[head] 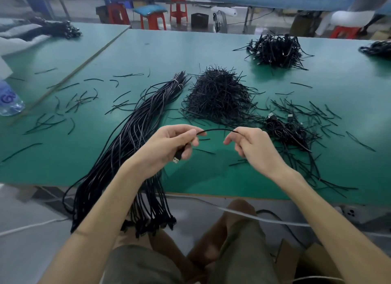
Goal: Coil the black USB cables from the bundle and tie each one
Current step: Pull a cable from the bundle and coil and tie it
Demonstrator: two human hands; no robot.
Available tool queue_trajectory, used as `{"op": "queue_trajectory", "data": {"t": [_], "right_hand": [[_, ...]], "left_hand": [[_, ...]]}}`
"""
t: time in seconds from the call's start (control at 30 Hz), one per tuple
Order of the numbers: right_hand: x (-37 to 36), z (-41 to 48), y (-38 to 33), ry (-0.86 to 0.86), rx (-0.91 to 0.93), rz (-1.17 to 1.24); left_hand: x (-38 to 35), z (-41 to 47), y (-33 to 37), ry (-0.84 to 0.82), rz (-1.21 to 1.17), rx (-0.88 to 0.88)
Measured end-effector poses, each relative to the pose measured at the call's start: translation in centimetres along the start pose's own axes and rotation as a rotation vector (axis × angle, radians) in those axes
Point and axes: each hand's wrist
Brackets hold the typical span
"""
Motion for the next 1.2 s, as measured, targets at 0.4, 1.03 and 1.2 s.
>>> {"op": "queue_trajectory", "data": {"t": [0.4, 1.03, 1.2], "right_hand": [[-2.8, -2.5, -0.7, -0.205, 0.027, 0.120], [0.6, -0.6, -0.2, -0.178, -0.060, 0.228], [-1.3, -0.9, -2.3, -0.051, 0.052, 0.263]], "left_hand": [[-0.8, 0.6, -0.9, 0.138, -1.285, 0.042], [-2.0, -2.1, 1.5, -0.481, 0.150, -0.161], [-5.8, -1.0, 0.3, -0.084, 0.331, -0.112]]}}
Point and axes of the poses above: each hand's wrist, its own z-axis towards the middle knuckle, its own x-axis out of the back of the hand, y = z × x, and after that the axes turned 6 degrees about z, right-handed
